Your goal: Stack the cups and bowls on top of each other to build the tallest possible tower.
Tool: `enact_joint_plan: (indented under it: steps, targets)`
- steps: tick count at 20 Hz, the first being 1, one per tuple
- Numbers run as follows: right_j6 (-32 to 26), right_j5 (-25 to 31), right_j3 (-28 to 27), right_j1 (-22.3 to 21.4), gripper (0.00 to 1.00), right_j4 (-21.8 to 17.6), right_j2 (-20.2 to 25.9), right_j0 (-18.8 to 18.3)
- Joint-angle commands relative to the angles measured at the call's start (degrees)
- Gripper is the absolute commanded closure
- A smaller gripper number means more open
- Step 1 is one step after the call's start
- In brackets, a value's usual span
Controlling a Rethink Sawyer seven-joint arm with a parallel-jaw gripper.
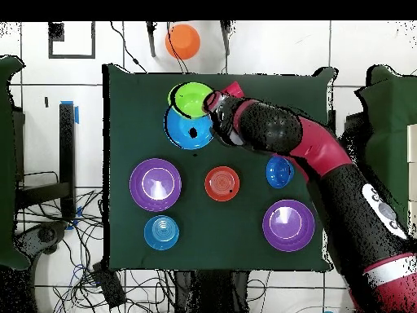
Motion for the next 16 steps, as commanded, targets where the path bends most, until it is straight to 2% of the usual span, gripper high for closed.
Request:
enact_joint_plan:
  steps: [1, 16]
  targets:
    - [-6.0, 5.9, -4.3, 3.8, 1.0, -2.4, 0.5, 2.3]
    - [-5.0, 3.5, -3.8, 4.0, 1.0, -3.9, 0.1, 2.8]
